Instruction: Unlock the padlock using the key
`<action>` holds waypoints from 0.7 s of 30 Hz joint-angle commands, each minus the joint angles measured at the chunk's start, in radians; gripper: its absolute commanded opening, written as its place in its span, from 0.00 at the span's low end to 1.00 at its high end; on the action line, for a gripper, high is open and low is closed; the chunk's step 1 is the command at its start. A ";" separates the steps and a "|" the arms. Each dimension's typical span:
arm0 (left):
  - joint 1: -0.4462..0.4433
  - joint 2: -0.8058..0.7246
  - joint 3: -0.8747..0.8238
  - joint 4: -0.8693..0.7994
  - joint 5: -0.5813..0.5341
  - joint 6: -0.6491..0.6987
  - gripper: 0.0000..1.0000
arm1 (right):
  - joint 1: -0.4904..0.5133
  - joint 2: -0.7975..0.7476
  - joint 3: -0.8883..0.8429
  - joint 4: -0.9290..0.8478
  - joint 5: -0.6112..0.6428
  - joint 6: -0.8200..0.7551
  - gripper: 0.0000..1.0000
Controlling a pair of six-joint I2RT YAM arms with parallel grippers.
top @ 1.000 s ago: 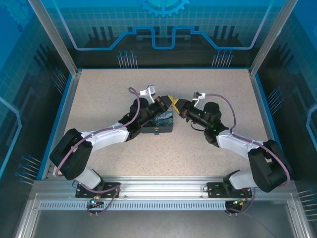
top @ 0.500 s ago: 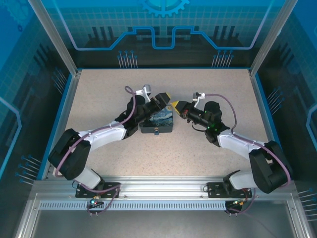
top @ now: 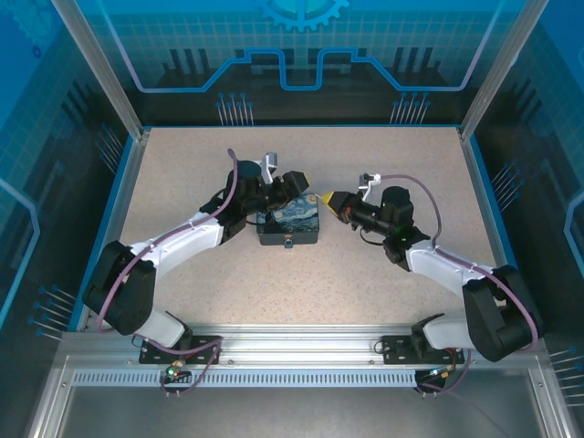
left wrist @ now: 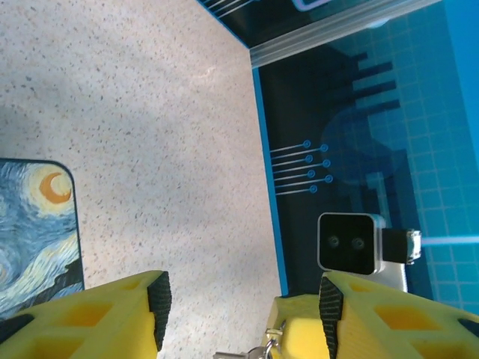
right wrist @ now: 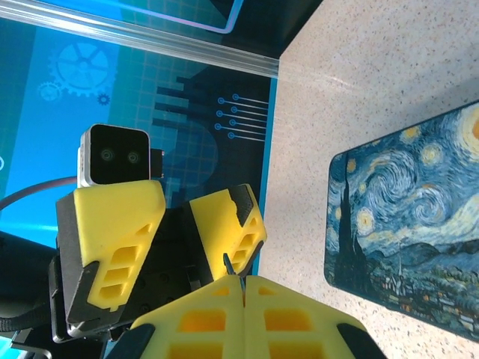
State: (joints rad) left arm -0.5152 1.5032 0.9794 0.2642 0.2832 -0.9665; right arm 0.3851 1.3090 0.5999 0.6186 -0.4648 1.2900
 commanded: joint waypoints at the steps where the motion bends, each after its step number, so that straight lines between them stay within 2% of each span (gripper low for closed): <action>1: 0.000 -0.073 -0.019 -0.077 0.033 0.082 0.56 | -0.020 -0.060 -0.025 -0.096 -0.010 -0.075 0.00; 7: -0.004 -0.210 -0.141 -0.232 0.004 0.237 0.58 | -0.050 -0.137 -0.073 -0.237 0.013 -0.188 0.00; 11: -0.027 -0.326 -0.287 -0.261 -0.034 0.305 0.59 | -0.078 -0.129 -0.112 -0.231 0.011 -0.202 0.00; 15: -0.100 -0.393 -0.399 -0.293 -0.152 0.323 0.65 | -0.086 -0.050 -0.104 -0.175 -0.019 -0.201 0.00; 21: -0.186 -0.354 -0.472 -0.286 -0.327 0.320 0.69 | -0.085 0.093 -0.034 -0.096 -0.079 -0.171 0.00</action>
State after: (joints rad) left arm -0.6830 1.1343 0.5308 -0.0196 0.0742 -0.6754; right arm 0.3111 1.3693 0.5171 0.4572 -0.4942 1.1175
